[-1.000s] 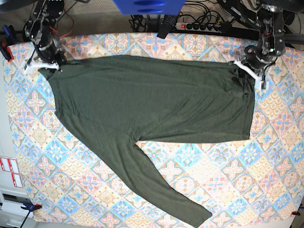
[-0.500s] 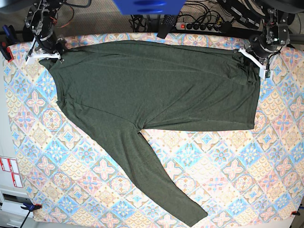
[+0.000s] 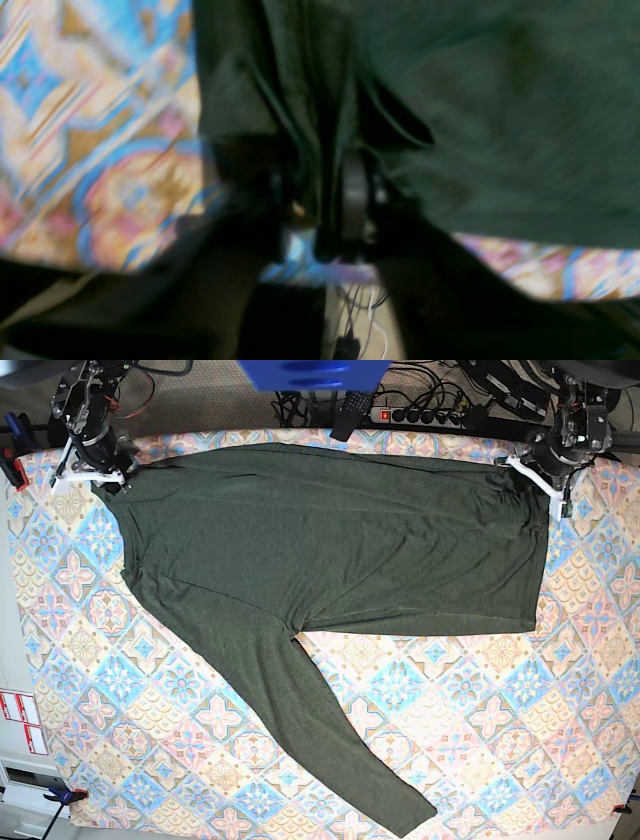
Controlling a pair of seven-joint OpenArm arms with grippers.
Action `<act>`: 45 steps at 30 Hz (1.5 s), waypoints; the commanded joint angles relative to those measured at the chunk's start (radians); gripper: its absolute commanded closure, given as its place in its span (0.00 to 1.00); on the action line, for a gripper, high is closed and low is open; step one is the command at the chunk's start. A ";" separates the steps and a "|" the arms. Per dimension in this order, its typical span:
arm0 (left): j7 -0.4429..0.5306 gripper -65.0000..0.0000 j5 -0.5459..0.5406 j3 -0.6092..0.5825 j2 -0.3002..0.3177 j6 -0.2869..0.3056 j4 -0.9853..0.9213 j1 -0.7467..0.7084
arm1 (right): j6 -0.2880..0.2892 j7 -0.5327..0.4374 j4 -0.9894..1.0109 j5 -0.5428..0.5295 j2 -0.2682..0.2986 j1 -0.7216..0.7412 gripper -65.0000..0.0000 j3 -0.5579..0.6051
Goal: Fold the T-shirt properly
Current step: 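Pull the shirt edges with both grippers toward the collar end, then release and move both grippers to the shirt's side edges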
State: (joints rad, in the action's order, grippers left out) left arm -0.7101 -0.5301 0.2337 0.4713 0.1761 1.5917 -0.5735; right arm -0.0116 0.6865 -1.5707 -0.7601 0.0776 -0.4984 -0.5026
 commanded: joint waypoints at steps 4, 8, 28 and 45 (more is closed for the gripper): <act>-0.052 0.56 0.000 0.010 0.016 0.001 0.072 -0.027 | 0.005 -0.020 -0.018 -0.002 0.012 -0.001 0.78 -0.047; -0.070 0.43 0.000 0.029 0.016 -0.002 0.100 -0.027 | 0.005 -0.020 -0.024 0.000 0.012 0.000 0.78 -0.081; -0.079 0.39 0.005 0.155 -0.012 -0.003 -0.041 0.375 | 0.005 -0.020 -0.126 0.000 0.000 0.004 0.78 -0.147; 0.030 0.39 0.005 -0.093 -0.012 -0.005 -0.560 0.788 | 0.005 0.106 -0.152 0.000 0.000 0.105 0.78 -0.152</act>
State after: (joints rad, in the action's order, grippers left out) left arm -0.6895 -0.5236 0.1360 0.4416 0.1707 1.0206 0.2008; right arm -0.0132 0.8085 -1.7004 -0.7551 0.0643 -0.3935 -0.6479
